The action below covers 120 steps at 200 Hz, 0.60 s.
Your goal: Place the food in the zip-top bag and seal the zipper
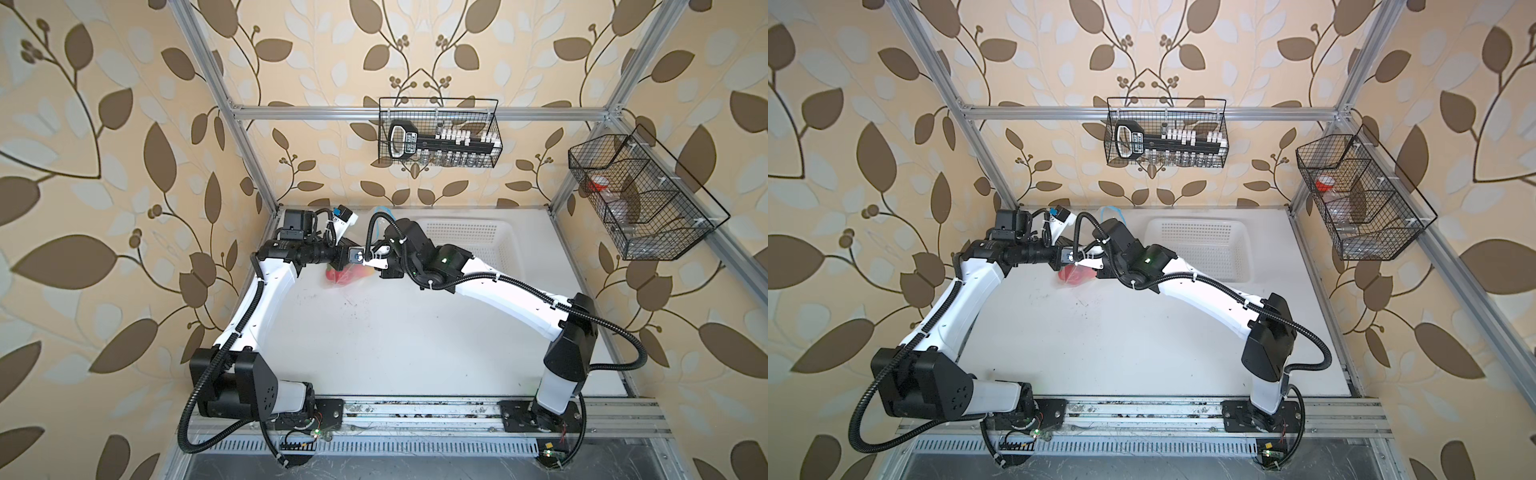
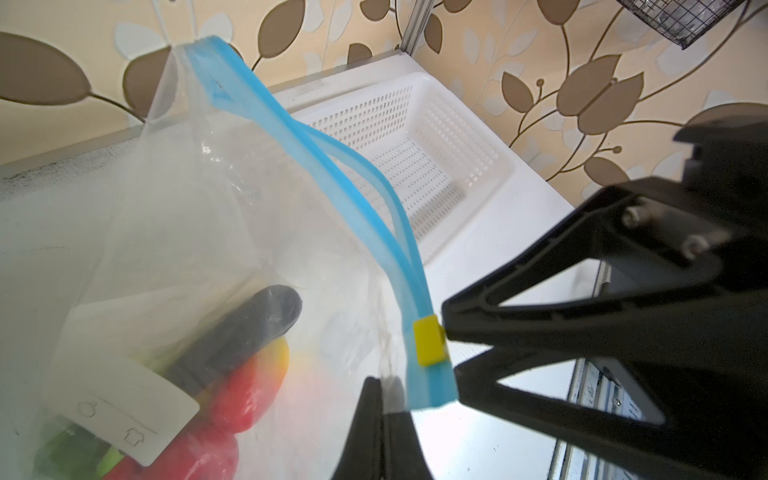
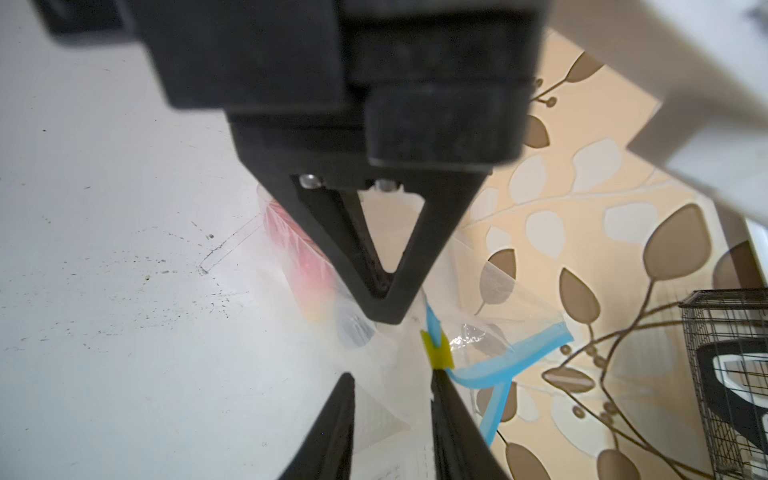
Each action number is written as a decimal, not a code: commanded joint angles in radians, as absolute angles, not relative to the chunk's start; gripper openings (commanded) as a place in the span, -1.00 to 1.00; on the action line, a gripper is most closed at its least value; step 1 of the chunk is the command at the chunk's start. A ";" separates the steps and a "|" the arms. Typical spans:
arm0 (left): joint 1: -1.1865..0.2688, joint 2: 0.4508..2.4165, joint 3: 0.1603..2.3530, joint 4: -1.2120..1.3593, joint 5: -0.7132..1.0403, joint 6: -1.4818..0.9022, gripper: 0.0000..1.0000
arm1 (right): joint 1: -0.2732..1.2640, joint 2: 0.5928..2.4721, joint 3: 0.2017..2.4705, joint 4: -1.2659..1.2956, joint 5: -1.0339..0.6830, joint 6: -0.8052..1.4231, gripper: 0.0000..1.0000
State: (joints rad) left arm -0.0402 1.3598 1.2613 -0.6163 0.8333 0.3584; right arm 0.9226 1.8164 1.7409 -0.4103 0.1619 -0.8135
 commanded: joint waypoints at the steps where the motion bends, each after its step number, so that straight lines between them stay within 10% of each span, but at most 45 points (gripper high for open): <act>1: -0.045 1.336 1.270 -0.587 0.867 0.351 -1.00 | 0.922 1.797 1.723 -0.346 0.151 -0.830 -0.34; 120: -0.044 1.343 1.288 -0.581 0.888 0.325 -1.00 | 0.921 1.838 1.769 -0.362 0.156 -0.838 -0.37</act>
State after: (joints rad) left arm -0.0402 1.3598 1.2613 -0.6006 0.8387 0.3286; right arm 0.9203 1.8214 1.7393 -0.3630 0.1574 -0.8242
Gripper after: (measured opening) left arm 0.049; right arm 0.280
